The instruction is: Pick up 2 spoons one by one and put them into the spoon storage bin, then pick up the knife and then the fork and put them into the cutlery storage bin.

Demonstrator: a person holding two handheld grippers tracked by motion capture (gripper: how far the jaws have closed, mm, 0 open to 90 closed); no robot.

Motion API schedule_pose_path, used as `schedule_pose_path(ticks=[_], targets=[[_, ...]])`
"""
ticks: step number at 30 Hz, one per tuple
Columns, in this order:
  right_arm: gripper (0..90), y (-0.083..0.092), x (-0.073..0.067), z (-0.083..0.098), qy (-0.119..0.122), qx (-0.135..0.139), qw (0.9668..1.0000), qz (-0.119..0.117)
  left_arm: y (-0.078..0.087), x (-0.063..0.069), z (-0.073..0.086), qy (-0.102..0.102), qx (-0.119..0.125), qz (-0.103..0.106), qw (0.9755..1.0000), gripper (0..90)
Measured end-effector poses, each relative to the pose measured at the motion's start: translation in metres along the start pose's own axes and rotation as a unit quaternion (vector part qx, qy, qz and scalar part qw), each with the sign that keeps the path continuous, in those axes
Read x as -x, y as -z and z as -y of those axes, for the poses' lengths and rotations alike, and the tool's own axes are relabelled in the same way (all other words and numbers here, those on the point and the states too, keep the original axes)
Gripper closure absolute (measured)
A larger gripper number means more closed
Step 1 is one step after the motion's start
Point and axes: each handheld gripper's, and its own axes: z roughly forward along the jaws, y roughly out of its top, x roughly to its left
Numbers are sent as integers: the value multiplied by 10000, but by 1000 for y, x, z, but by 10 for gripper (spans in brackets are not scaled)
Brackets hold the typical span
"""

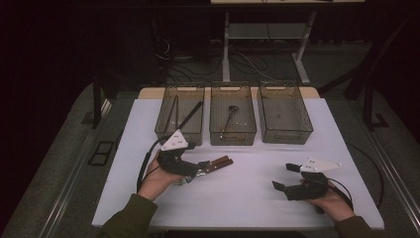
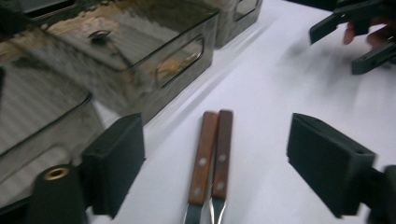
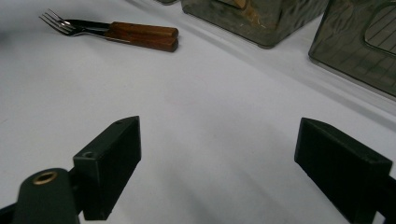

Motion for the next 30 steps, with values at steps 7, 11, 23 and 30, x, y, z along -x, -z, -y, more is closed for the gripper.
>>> schedule_pose_path(ticks=[7,11,23,30], targets=[[145,0,-1,0,54,1,10000,-3,4,-3,10,142,-54,38,9999,473],[144,0,-1,0,59,-7,10000,5,-2,-6,10,97,-197,97,9997,567],[144,1,-1,0,60,-13,10000,17,-29,-19,16,28,-759,294,9967,658],[145,0,0,0,48,-10,10000,32,-41,-22,19,-36,-992,475,9939,682]])
